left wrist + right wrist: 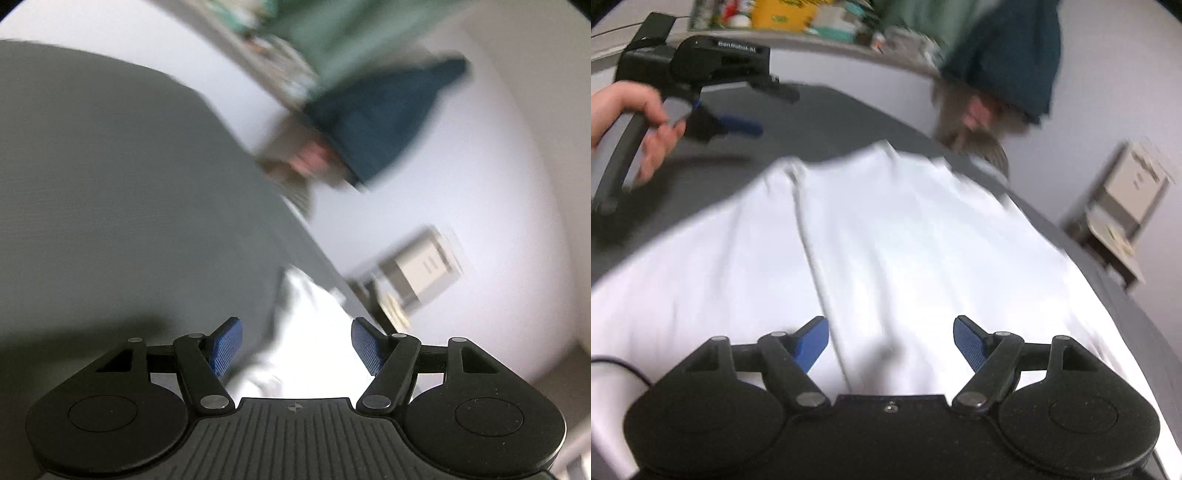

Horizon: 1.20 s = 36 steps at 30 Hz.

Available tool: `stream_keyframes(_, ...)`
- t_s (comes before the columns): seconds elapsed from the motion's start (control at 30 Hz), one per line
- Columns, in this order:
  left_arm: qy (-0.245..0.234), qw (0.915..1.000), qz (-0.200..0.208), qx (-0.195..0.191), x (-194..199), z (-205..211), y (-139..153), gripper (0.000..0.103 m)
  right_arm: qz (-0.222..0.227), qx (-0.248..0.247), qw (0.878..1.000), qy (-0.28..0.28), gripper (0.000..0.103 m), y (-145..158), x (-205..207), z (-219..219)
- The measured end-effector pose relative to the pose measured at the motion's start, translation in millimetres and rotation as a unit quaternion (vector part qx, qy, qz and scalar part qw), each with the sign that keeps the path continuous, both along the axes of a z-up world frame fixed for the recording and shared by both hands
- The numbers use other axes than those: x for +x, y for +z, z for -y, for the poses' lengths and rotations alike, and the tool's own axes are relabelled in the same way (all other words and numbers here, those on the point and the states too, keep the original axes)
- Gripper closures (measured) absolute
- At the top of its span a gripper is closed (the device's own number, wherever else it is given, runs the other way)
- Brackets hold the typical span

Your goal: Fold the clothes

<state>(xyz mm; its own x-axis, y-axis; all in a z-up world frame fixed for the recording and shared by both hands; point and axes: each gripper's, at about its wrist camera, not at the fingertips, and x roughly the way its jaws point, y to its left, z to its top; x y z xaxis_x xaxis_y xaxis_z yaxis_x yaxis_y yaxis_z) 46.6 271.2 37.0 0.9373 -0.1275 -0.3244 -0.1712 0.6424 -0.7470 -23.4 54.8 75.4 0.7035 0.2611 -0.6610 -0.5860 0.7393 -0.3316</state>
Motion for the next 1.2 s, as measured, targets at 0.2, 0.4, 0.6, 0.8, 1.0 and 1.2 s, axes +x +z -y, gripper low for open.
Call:
stream_keyframes(0.2, -0.140, 0.9870, -0.023, 0.075, 22.9, 63.7, 8.2, 0.035, -0.048, -0.116, 0.992, 0.012, 0.046, 0.5, -44.2, 46.2)
stream_keyframes(0.4, -0.178, 0.9784, -0.048, 0.093, 19.0, 96.0, -2.3, 0.035, -0.033, -0.165, 0.985, 0.031, 0.065, -21.3, -51.2, 44.4)
stream_keyframes(0.6, -0.198, 0.9717, -0.058, 0.115, 15.9, 110.6, -10.3, 0.035, -0.012, -0.195, 0.980, 0.041, 0.089, -31.1, -59.8, 49.0)
stream_keyframes(0.8, -0.209, 0.9714, -0.054, 0.100, 18.7, 110.7, -14.7, 0.035, -0.053, -0.140, 0.986, 0.072, 0.101, -5.2, -61.0, 53.6)
stream_keyframes(1.0, -0.221, 0.9693, -0.050, 0.096, 24.0, 114.1, -14.7, 0.035, -0.145, -0.158, 0.973, 0.083, 0.066, -16.6, -58.0, 55.4)
stream_keyframes(1.2, -0.303, 0.9394, -0.013, 0.160, 19.7, 148.0, 0.6, 0.035, -0.167, -0.028, 0.982, -0.087, 0.060, 16.6, 8.5, 119.8)
